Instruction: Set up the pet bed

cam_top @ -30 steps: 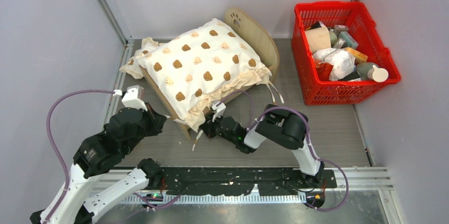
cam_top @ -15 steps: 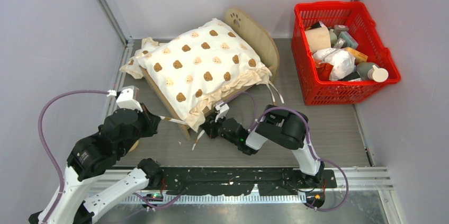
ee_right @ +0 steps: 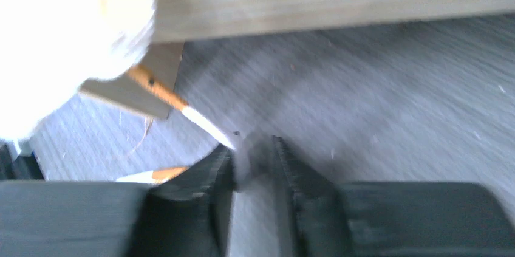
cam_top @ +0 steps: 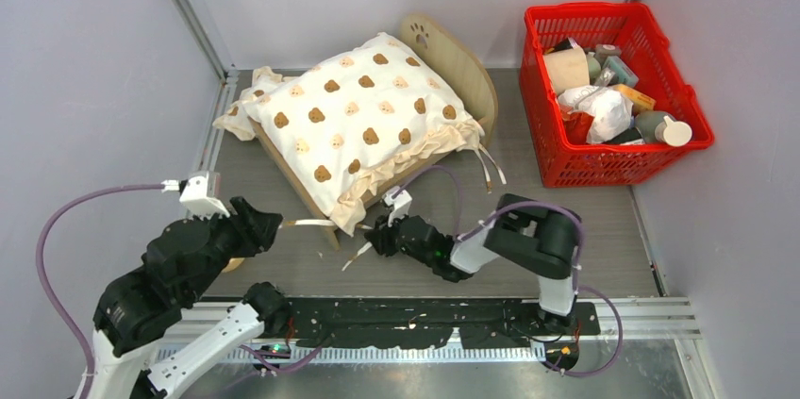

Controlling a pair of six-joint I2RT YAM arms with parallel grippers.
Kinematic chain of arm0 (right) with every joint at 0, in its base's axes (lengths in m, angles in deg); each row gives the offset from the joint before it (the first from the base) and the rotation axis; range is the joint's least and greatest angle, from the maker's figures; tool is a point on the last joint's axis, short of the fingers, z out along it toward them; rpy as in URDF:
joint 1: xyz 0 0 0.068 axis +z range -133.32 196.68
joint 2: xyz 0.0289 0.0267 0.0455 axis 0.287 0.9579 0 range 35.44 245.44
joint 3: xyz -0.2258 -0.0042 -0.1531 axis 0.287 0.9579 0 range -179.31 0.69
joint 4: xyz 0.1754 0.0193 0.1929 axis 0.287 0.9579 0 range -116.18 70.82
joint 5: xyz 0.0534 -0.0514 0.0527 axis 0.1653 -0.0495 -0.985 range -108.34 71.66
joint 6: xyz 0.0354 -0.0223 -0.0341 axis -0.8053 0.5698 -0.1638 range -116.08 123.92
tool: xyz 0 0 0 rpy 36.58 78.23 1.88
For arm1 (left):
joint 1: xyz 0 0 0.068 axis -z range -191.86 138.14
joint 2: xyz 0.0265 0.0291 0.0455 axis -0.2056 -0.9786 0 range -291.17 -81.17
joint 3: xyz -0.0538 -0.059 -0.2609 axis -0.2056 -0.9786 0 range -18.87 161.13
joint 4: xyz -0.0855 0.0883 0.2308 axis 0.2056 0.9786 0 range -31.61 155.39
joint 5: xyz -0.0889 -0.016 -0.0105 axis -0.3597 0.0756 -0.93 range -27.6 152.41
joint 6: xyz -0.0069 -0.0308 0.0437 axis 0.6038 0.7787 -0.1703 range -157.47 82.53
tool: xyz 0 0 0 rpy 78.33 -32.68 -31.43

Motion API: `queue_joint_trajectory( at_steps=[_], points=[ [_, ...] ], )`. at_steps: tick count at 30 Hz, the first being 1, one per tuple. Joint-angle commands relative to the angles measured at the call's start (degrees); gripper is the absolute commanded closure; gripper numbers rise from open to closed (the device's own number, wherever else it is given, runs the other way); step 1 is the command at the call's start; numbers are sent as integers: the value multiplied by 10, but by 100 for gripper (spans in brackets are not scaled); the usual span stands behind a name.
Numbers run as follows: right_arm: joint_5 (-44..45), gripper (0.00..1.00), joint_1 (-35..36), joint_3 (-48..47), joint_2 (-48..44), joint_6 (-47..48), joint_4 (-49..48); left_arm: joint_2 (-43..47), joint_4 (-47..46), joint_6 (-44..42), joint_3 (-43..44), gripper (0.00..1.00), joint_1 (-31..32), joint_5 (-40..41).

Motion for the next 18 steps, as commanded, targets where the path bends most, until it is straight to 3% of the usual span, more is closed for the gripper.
queue_joint_trajectory(
  at_steps=[1,3,8,14,18],
  points=[
    [32,58,13,38,-144,22,182,28,-37,-13,-22,44,-4,7],
    [38,48,14,75,-208,15,232,20,-45,-20,-39,33,-4,29],
    [73,40,14,100,-389,39,375,-70,-89,-8,-84,29,-9,132],
    [94,34,15,19,-512,107,554,-197,-183,62,-105,31,-96,49],
    [99,34,15,9,-563,122,582,-239,-259,89,-161,38,-137,10]
  ],
)
